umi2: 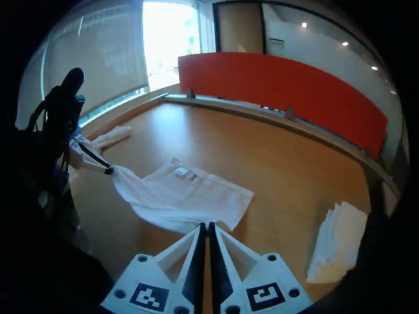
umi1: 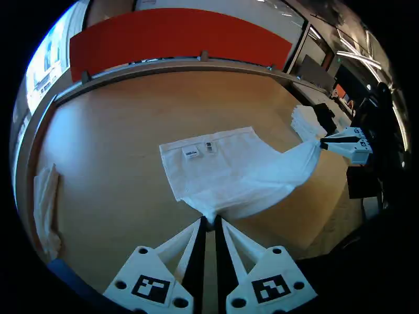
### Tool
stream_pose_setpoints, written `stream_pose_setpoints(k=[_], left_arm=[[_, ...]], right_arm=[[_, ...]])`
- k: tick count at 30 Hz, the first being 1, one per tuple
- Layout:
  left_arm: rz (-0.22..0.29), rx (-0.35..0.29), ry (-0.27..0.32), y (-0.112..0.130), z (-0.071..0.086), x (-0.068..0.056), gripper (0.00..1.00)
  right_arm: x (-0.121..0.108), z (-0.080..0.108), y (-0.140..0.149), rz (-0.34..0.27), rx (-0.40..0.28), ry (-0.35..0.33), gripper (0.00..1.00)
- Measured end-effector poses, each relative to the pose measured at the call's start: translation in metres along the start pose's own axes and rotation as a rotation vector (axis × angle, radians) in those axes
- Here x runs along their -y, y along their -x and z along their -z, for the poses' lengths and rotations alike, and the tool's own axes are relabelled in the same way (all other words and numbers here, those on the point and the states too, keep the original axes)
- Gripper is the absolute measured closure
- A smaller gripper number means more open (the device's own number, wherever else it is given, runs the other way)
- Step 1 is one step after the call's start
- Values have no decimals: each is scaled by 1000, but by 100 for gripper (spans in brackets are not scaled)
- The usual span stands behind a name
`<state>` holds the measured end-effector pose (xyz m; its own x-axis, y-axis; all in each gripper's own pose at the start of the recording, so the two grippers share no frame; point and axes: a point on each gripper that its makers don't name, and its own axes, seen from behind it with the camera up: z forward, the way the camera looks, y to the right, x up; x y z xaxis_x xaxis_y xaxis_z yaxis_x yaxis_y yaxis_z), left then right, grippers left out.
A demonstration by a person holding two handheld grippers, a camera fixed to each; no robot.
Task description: Fold towel
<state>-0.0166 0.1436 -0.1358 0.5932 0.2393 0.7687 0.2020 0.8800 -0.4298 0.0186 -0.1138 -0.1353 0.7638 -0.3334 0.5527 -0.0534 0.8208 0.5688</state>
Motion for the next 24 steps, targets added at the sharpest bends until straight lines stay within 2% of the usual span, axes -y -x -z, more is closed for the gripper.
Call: stream_pose_setpoints(k=[11, 20, 24], left_arm=[[6, -13, -10, -17, -17, 11, 88], [54, -10, -23, -31, -35, 23, 88], [56, -6, -35, -37, -45, 30, 88]], right_arm=[[-15, -21, -5, 17, 8, 12, 95], [-36, -44, -14, 25, 13, 30, 95], [-43, -55, -16, 25, 19, 32, 96]])
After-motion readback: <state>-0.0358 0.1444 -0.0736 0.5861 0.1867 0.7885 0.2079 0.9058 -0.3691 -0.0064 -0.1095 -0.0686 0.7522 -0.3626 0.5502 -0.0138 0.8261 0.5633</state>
